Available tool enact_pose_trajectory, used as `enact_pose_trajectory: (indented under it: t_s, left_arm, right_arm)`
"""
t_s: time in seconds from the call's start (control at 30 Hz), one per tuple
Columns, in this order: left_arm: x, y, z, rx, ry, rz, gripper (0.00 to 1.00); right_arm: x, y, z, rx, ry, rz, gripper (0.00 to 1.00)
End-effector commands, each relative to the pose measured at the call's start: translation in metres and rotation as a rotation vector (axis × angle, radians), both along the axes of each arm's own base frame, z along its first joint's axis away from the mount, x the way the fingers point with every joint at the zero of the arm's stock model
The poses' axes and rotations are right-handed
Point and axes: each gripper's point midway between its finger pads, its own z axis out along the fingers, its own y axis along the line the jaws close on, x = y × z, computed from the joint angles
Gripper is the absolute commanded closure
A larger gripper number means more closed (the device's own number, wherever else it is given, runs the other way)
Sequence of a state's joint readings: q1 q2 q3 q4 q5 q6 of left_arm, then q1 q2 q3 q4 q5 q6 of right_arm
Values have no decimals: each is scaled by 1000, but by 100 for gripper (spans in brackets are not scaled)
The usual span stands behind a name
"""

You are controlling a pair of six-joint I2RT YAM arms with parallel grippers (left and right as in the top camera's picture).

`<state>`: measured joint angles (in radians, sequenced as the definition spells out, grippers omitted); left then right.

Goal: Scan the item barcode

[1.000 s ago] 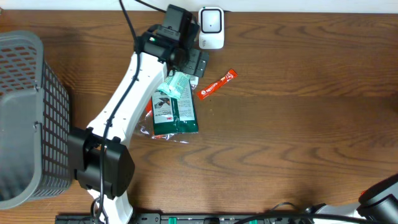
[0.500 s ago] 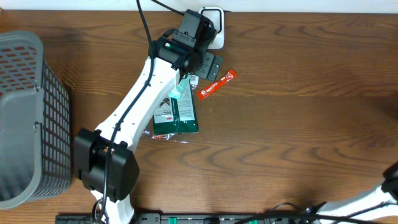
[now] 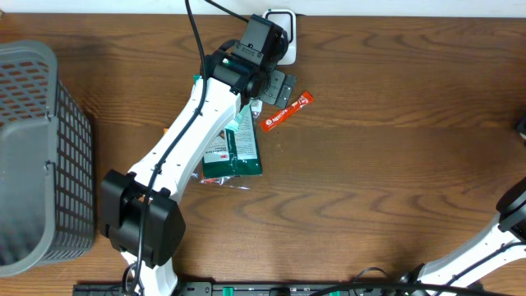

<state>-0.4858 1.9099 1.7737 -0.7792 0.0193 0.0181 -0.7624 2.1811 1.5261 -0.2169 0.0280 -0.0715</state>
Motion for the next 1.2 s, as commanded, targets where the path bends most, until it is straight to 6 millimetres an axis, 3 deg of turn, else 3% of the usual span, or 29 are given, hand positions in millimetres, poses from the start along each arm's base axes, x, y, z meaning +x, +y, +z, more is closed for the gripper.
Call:
enact_pose_trajectory:
  t_s: [0.0,0.17,0.27,0.43,0.67,0.87,1.03,1.17]
  left_arm:
    - [1,4,-1,9,-2,27,2]
    - [5,12,0,47,-22,59,2]
    - [6,13,0,51,-25,64,2]
    - [6,13,0,51,-26,64,2]
    - [6,13,0,51,-26,64,2]
    - [6,13,0,51,-26,64,2]
    - [7,13,0,50,-29,63,2]
    - [11,12,4,44,-53,56,2]
  right_arm:
    - [-10,-13,2,1,-1,-64,53]
    - [-21,-15,-1,24,23,-80,51]
    - [-24,-17,2,21,21,-86,40]
    - [-20,-21,26,-12,-13,-86,21]
    - [-20,-24,58,-53,-48,-79,11]
    - [-23,-21,70,-57,-46,-75,3]
    - [-22,-14,103,-77,-95,-56,1]
    - [-14,2,154,-82,-216,6,1]
